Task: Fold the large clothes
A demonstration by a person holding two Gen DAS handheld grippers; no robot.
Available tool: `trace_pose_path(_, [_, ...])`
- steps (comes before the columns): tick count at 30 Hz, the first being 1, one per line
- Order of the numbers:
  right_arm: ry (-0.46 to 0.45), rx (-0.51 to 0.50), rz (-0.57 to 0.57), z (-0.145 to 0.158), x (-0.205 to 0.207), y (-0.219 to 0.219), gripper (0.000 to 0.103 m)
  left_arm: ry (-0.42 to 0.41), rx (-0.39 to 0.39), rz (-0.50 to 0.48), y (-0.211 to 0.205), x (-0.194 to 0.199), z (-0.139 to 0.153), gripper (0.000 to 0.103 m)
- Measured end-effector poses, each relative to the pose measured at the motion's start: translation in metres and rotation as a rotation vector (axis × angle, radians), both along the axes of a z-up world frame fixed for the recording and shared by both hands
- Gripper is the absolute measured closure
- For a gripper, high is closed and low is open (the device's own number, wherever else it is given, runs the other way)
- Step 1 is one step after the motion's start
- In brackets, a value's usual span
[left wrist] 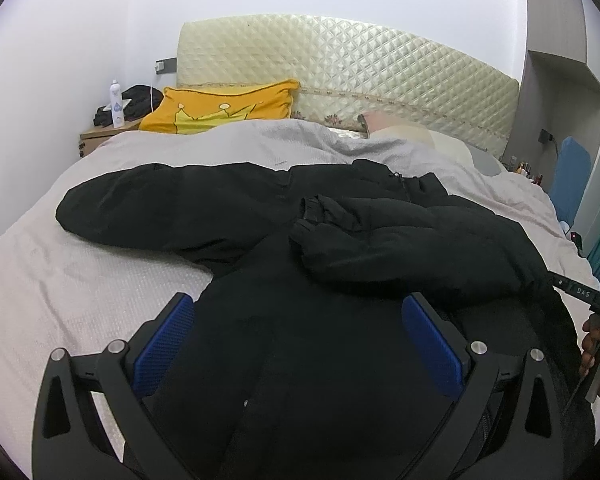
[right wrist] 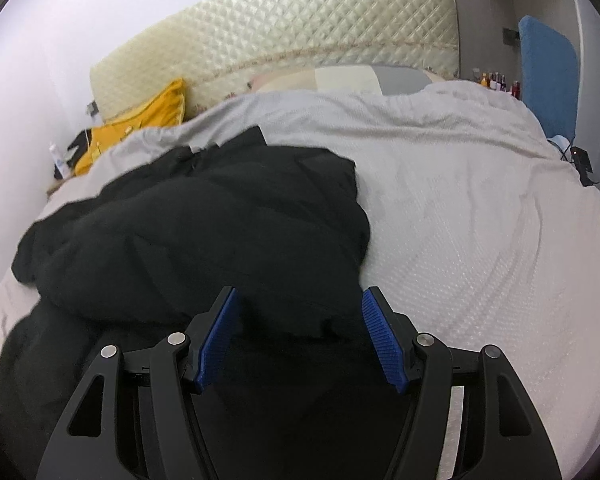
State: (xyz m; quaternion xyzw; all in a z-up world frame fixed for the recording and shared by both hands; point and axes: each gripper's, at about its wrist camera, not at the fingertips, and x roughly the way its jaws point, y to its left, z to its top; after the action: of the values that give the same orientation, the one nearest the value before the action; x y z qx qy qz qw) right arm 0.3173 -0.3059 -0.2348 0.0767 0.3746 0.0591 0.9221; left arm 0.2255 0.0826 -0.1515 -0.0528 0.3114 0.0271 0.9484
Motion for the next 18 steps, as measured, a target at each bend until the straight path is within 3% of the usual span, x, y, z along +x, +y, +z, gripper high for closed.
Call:
trace_pose_path(9, [0.066,0.007,0.023,-0.019,0.016,0.000,0.041,0.008,-0.015,0.003,-0.003,-0.003,-0.003,0.000])
trace_pose_path(12, [0.078,0.026,0.035,-0.023,0.021,0.000,0.047,0.008,-0.021,-0.003,-0.005,-0.003,-0.003,0.000])
trace_pose_path(16, [0.079,0.035,0.043,-0.025,0.026,0.000,0.082,-0.001,-0.031,-0.013,-0.008,-0.006,-0.001,0.000])
trace_pose_path(18, [0.055,0.025,0.033,-0.020,0.024,-0.002,0.086,-0.009,-0.028,-0.016,-0.010,-0.006,0.001,0.000])
